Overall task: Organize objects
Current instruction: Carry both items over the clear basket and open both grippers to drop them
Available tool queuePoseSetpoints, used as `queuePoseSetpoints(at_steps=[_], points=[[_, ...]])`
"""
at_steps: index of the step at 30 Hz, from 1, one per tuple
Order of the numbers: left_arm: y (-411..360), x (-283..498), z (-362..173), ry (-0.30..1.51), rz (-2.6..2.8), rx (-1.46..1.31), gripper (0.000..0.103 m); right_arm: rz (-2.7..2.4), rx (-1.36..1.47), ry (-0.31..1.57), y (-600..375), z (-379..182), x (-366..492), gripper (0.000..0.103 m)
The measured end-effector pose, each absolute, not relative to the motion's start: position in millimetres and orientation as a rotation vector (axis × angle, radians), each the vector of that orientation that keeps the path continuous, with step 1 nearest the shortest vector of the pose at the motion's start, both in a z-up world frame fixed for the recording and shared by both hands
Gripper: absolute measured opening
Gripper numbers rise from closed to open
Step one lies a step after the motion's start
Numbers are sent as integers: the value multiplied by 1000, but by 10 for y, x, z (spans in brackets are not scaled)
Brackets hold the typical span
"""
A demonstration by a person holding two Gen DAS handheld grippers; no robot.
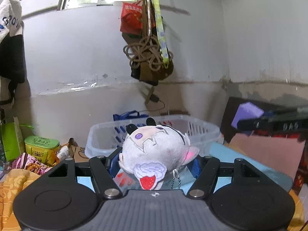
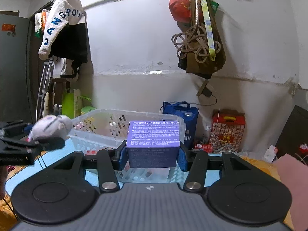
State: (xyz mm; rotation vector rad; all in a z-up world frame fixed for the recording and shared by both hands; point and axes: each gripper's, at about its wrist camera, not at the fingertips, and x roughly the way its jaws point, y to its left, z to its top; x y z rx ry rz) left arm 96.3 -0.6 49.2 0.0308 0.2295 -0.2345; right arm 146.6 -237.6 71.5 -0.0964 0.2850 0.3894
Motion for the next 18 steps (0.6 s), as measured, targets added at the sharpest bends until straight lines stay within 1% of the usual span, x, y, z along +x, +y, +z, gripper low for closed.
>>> queuePoseSetpoints(at_steps=[3,9,13,18], points=[[40,1007,628,216,-222,-11,71,393,-95,258,-2329,830,1527,54],[54,1433,960,217,-198,-100,71,388,-69,255,-2133,1030,2014,54],[16,1844,1096,241,-160,-123,71,367,-128,291,-1937,974,2402,54],[-3,2303,1037,331,-97,-122,71,381,-129,335,-1827,794,2681,54]])
